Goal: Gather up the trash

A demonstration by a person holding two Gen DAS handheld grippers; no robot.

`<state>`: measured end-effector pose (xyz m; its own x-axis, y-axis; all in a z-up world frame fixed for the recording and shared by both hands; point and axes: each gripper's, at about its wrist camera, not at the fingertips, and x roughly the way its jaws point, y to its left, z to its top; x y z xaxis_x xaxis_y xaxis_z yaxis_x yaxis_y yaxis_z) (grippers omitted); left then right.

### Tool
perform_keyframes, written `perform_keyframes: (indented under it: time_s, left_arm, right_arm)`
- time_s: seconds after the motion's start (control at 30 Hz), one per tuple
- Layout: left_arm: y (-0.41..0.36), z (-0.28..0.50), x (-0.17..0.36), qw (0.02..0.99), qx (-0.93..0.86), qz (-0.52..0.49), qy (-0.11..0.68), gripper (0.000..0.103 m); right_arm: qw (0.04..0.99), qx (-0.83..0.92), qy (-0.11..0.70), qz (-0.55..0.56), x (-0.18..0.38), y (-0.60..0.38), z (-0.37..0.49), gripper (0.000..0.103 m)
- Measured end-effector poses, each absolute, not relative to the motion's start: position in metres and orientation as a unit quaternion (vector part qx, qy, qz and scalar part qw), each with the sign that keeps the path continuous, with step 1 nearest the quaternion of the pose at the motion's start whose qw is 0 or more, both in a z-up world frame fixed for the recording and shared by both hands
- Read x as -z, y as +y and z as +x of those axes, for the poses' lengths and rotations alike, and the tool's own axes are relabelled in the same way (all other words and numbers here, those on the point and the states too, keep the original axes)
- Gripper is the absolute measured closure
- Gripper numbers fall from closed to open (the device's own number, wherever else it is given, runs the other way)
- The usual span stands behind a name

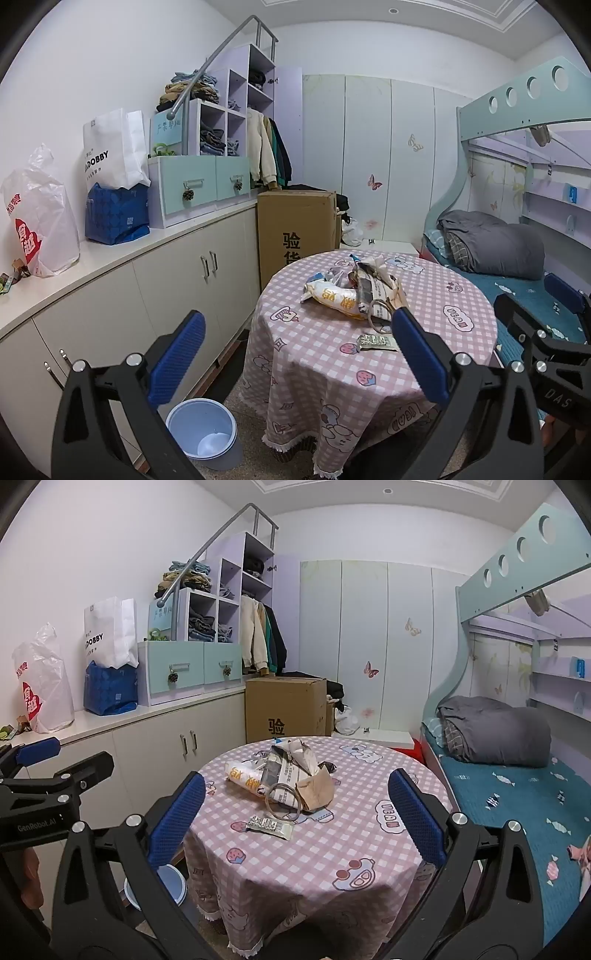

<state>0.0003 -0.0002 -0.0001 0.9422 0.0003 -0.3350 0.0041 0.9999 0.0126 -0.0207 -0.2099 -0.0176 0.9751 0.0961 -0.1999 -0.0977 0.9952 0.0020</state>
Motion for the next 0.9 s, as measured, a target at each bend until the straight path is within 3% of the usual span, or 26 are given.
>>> perform_keyframes:
  time_s: [0.9]
  left_arm:
    - [-0.0001,0.0003,0.0001,0.986,0.001,0.006,0.170,0.004]
  right_arm:
    - [0.993,-0.051,0.106,-0.001,0.0217,-0.2112,-0.0194,0.006]
